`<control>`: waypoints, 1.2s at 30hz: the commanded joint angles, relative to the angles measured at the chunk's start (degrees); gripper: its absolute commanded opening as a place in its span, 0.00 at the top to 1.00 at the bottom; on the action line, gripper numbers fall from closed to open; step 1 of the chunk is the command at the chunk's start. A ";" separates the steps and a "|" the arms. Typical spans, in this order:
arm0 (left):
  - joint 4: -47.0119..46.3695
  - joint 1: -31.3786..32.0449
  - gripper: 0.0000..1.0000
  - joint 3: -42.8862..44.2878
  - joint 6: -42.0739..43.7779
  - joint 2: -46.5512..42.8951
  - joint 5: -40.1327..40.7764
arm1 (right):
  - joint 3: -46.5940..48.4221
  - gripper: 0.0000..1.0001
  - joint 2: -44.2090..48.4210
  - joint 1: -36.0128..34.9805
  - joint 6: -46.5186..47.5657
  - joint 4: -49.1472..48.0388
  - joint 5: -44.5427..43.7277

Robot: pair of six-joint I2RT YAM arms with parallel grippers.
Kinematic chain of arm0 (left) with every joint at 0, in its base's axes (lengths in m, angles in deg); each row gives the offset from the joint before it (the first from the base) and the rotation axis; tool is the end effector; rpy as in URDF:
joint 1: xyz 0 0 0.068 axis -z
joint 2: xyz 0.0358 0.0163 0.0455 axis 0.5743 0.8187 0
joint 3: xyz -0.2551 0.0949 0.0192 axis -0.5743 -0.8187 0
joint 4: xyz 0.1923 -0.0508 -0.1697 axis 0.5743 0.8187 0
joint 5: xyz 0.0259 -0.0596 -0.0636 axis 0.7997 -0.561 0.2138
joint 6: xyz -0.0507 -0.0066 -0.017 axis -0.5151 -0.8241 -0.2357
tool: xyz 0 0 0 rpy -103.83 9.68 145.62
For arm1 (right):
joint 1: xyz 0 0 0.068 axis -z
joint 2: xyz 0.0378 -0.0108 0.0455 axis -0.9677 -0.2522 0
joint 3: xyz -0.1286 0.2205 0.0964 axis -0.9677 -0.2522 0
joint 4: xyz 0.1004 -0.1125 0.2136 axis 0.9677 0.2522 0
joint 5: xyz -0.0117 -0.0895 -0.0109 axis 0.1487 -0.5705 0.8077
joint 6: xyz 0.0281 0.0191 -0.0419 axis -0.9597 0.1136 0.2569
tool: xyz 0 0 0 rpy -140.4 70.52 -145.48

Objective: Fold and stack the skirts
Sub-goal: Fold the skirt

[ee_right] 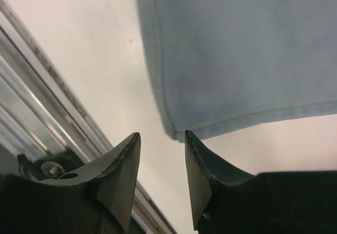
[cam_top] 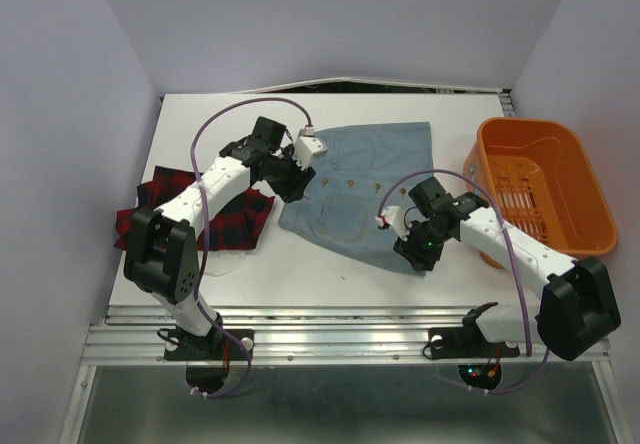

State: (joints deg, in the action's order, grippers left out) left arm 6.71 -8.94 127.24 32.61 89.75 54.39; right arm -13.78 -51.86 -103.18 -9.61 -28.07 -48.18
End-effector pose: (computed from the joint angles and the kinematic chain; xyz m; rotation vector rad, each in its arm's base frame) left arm 0.3198 -0.1713 0.2778 1.2583 1.9898 -0.4182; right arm 0.1939 0.1131 0.2284 -1.5441 2.3553 0.3640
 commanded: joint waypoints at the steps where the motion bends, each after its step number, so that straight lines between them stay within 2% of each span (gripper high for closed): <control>1: 3.85 -4.30 0.41 -4.00 3.71 -1.20 -3.74 | -4.10 0.55 2.52 -2.00 2.00 4.00 0.28; 11: 5.08 -6.51 0.40 -7.87 7.39 -4.54 -2.70 | -9.91 0.51 2.00 -5.17 1.39 -3.03 -3.94; 14: 5.87 -6.42 0.41 -9.45 11.25 -6.38 -3.40 | -11.75 0.51 1.56 -6.22 0.87 -5.40 -5.96; 19: 5.79 -5.37 0.42 -16.30 24.41 -11.83 -4.72 | -13.42 0.55 1.38 -6.74 0.86 -8.21 -7.90; 21: 4.91 -3.01 0.42 -19.80 27.95 -13.33 -2.97 | -13.95 0.58 1.03 -7.45 0.86 -8.48 -8.25; 25: -2.89 0.60 0.42 -25.70 35.51 -17.45 0.11 | -14.66 0.68 0.50 -8.07 0.60 -9.97 -8.69; 30: -9.49 3.16 0.43 -29.48 42.20 -17.21 0.81 | -13.87 0.92 1.29 -8.60 0.51 -9.80 -8.70; 31: -11.60 3.51 0.44 -29.93 43.07 -16.33 1.69 | -13.60 0.99 1.47 -8.60 0.25 -9.28 -8.17; 36: -14.08 3.86 0.48 -30.20 47.56 -11.59 3.10 | -8.70 0.99 2.70 -8.60 -0.46 -5.15 -6.06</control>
State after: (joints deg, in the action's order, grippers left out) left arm -2.76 -5.49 97.34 74.56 75.15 56.01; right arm -27.39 -51.29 -111.29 -9.41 -35.33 -56.04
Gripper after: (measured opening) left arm 0.534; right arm 0.015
